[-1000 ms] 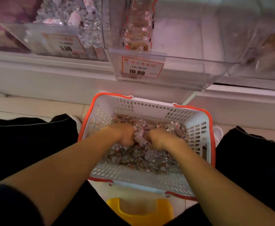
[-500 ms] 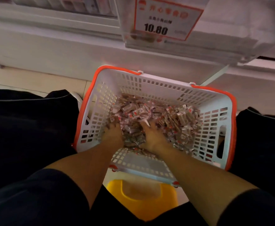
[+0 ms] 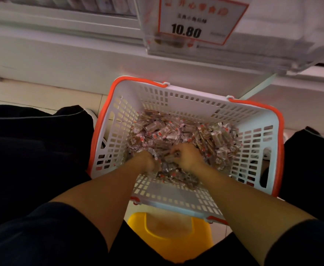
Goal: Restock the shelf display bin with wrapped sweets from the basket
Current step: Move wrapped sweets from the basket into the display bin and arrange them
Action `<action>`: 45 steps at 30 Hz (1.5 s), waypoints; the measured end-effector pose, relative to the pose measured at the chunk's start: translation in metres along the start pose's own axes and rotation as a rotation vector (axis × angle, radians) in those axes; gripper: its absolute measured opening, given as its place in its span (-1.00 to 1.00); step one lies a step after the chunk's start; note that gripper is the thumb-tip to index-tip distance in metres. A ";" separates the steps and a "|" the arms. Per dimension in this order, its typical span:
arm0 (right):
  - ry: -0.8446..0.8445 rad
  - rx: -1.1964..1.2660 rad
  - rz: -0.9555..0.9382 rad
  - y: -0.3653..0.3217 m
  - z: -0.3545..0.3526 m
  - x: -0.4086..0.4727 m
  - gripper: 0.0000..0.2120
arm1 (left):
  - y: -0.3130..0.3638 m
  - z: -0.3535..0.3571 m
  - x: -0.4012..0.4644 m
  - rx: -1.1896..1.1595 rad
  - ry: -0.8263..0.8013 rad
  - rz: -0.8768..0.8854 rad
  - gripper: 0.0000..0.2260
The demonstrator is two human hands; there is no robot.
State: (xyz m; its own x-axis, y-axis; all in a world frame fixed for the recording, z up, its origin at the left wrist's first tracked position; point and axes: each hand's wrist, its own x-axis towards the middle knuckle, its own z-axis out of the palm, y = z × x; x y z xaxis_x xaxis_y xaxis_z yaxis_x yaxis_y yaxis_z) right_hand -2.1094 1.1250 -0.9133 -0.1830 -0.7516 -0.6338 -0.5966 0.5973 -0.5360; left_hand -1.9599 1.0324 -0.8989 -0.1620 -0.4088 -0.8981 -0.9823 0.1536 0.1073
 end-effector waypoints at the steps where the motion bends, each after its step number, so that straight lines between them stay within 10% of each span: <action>1: -0.023 0.140 0.049 -0.001 -0.005 -0.002 -0.85 | 0.002 -0.003 -0.001 -0.068 -0.022 -0.004 -0.67; 8: -0.078 0.586 0.179 -0.006 -0.063 -0.020 -0.74 | 0.017 -0.020 -0.014 -1.010 -0.220 0.049 -0.88; 13: -0.269 0.497 -0.011 -0.024 -0.117 -0.039 -0.73 | 0.034 -0.053 -0.043 -1.062 -0.422 0.215 -0.79; 21: -0.053 0.427 -0.259 -0.070 -0.167 -0.084 -0.47 | 0.054 -0.107 -0.112 -1.051 -0.779 0.459 -0.60; 33: 0.050 0.038 -0.475 -0.122 -0.204 -0.185 -0.23 | 0.076 -0.156 -0.224 -0.559 -0.588 0.713 -0.81; 45: 0.413 0.141 -0.679 -0.202 -0.358 -0.215 -0.73 | 0.130 -0.304 -0.334 -0.489 -0.065 1.000 -0.62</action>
State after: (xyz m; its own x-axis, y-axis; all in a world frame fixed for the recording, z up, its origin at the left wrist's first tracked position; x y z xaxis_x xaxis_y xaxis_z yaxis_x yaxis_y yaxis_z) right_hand -2.2293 1.0660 -0.4691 -0.1067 -0.9895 0.0979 -0.5826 -0.0176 -0.8126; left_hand -2.0625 0.9153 -0.4551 -0.9098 -0.2486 -0.3323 -0.3456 0.0106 0.9383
